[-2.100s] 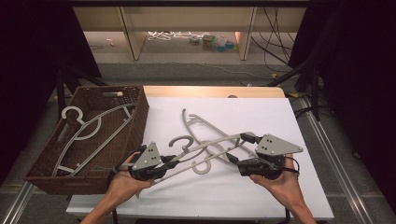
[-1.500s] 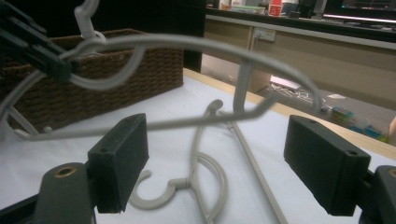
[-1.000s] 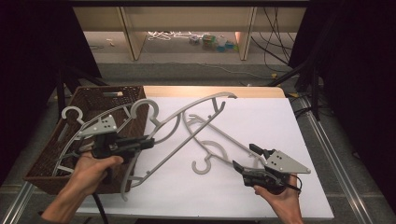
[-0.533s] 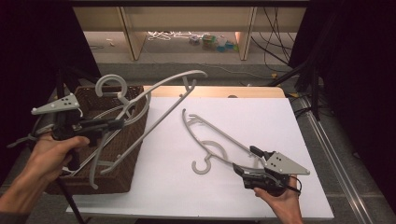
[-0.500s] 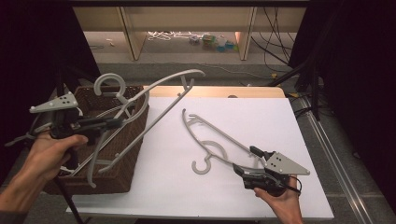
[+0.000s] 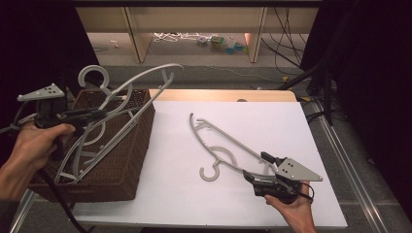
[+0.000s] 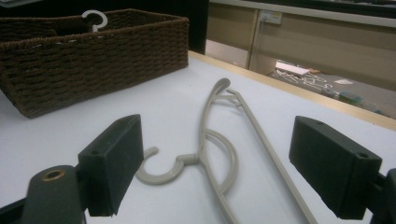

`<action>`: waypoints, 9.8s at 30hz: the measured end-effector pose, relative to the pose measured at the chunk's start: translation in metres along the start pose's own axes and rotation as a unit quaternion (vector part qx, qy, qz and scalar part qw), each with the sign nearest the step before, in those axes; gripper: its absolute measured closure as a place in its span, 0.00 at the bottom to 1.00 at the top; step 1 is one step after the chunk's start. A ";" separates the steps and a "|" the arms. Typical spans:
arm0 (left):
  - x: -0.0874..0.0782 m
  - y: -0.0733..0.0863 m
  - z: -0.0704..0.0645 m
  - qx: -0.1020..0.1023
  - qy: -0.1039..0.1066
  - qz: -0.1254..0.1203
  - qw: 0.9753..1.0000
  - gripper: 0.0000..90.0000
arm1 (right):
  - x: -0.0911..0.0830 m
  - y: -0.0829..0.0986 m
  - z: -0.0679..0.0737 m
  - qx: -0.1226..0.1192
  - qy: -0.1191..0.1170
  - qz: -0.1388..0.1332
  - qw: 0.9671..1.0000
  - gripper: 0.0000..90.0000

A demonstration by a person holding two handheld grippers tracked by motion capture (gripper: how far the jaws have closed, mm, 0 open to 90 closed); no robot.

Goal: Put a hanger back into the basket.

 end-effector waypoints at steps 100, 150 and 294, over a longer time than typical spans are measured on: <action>-0.006 0.077 -0.007 -0.123 -0.068 -0.031 0.990 0.23 | 0.000 0.006 -0.005 0.015 0.004 0.020 1.000 0.20; 0.046 0.144 -0.149 0.008 0.018 -0.121 0.992 0.18 | 0.015 0.016 -0.002 0.010 -0.023 0.042 0.999 0.18; 0.115 0.141 -0.225 0.499 0.102 -0.026 0.860 0.79 | 0.043 -0.015 0.030 -0.202 -0.256 0.387 0.862 0.91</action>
Point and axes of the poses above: each handheld gripper's, and its own axes: x roughly forward along the jaws, y roughly out of its underside, z roughly to its left, the point moved 4 cm from there along x, roughly forward along the jaws, and after that the axes turned 12 degrees about -y, right-handed, at the moved point
